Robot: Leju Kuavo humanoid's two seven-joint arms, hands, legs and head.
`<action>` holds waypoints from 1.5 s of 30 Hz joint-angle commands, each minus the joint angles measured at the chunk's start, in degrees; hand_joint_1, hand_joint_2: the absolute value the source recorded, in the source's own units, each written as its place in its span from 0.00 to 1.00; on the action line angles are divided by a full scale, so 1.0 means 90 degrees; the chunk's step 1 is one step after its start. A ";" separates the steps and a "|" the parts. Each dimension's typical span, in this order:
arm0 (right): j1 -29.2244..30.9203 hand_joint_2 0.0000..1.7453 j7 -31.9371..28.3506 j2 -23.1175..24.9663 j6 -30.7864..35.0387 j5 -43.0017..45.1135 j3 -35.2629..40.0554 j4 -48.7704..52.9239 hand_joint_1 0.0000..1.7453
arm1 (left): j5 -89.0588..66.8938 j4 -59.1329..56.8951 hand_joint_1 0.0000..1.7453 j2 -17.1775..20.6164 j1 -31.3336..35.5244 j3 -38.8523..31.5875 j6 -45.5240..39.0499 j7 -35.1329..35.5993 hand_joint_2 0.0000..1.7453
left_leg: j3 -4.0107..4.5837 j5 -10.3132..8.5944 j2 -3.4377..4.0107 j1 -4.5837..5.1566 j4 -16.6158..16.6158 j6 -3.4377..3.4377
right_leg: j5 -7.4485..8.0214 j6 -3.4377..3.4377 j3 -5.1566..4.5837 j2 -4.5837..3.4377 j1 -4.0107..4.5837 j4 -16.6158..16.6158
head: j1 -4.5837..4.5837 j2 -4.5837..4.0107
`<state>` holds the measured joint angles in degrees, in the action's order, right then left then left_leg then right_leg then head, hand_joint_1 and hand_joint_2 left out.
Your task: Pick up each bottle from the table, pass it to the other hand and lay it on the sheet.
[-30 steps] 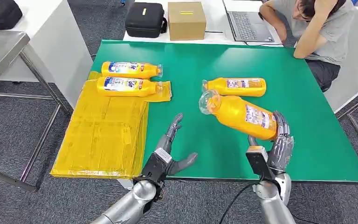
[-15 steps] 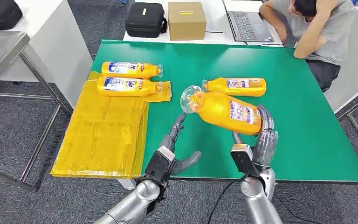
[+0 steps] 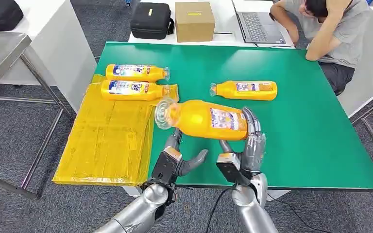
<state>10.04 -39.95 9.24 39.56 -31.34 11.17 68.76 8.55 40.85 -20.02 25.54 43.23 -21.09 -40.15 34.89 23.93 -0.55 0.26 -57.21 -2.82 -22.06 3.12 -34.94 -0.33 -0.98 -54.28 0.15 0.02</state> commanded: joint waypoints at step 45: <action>-0.0356 1.00 -0.0005 0.0070 0.0049 -0.0491 -0.1511 -0.0056 1.00 | 0.0772 0.1362 0.00 0.0528 -0.0364 0.0294 0.0646 0.0072 1.00 | -0.0016 0.0008 0.0009 -0.0002 0.0003 0.0010 | -0.0005 -0.0009 0.0013 -0.0005 0.0004 0.0003 | 0.0000 -0.0002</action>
<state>5.99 -39.95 9.73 39.67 -35.87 -0.28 68.39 15.37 53.00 -18.21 21.15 43.34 -15.41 -39.93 34.90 23.94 -0.55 0.27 -57.21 -2.82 -22.06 3.12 -34.96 -0.34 -0.99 -54.28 0.15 0.00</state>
